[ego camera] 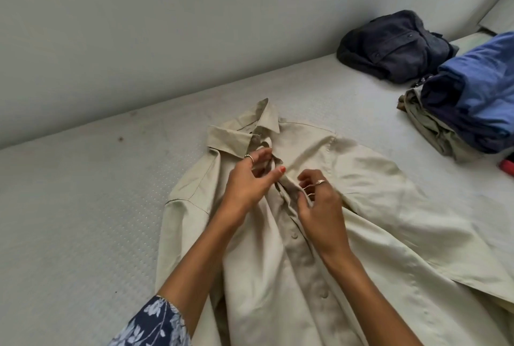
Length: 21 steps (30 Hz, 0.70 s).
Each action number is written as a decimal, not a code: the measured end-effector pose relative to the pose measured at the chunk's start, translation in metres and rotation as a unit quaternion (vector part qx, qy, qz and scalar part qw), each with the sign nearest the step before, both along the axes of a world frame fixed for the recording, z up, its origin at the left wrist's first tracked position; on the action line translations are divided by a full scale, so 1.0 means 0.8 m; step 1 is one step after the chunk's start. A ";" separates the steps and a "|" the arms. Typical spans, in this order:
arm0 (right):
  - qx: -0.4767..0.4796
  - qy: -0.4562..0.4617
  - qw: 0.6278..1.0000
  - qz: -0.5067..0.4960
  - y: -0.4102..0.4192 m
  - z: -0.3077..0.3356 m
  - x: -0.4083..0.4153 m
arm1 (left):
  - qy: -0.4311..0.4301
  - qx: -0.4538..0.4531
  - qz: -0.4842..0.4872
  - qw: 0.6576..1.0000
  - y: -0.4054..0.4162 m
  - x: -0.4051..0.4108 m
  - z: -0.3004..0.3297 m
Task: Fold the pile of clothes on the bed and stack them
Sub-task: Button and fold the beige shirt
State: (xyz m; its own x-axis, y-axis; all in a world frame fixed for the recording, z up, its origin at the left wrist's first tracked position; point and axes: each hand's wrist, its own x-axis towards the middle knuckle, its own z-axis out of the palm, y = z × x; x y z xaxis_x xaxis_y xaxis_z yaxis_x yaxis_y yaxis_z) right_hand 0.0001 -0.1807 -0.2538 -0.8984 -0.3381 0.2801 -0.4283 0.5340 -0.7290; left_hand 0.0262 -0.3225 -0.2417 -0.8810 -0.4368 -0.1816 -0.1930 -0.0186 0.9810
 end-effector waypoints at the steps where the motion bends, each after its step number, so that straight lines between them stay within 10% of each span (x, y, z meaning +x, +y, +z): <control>1: -0.019 -0.028 0.999 -0.013 0.002 0.003 -0.007 | -0.023 -0.033 -0.026 0.999 0.001 0.001 -0.001; 5: -0.064 -0.116 0.991 -0.024 0.009 0.017 -0.029 | -0.066 -0.168 0.021 0.983 0.006 0.001 -0.011; 10: 0.030 -0.116 0.993 -0.018 0.013 0.010 -0.044 | -0.071 -0.085 0.048 0.993 -0.010 0.004 -0.024; 21: 0.193 0.152 0.968 0.045 0.007 0.000 -0.024 | -0.102 -0.451 -0.009 0.887 0.003 0.029 -0.007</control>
